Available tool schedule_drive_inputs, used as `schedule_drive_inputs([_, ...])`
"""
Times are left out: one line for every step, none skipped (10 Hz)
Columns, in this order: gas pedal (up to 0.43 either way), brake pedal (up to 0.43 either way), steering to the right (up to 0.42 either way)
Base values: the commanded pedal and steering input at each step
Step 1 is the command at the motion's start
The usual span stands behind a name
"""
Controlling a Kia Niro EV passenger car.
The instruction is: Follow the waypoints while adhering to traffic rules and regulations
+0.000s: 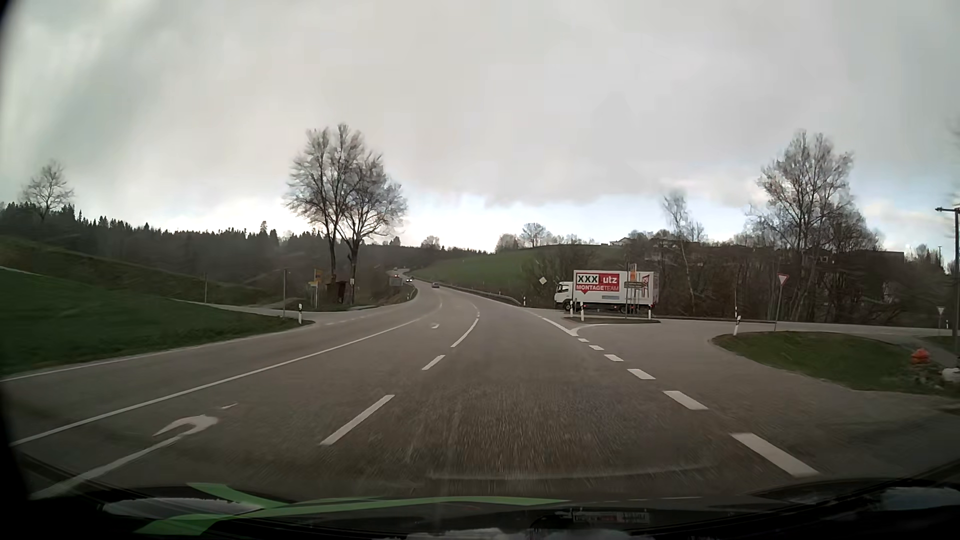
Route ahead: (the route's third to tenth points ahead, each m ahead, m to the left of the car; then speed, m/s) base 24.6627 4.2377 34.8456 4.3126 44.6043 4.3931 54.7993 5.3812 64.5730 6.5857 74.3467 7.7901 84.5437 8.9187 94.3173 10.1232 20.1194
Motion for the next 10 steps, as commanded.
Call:
schedule_drive_inputs([0.110, 0.000, -0.009])
schedule_drive_inputs([0.110, 0.000, -0.008])
schedule_drive_inputs([0.110, 0.000, -0.009])
schedule_drive_inputs([0.110, 0.000, -0.009])
schedule_drive_inputs([0.110, 0.000, -0.008])
schedule_drive_inputs([0.110, 0.000, -0.007])
schedule_drive_inputs([0.110, 0.000, -0.007])
schedule_drive_inputs([0.110, 0.000, -0.007])
schedule_drive_inputs([0.110, 0.000, -0.007])
schedule_drive_inputs([0.110, 0.000, -0.007])
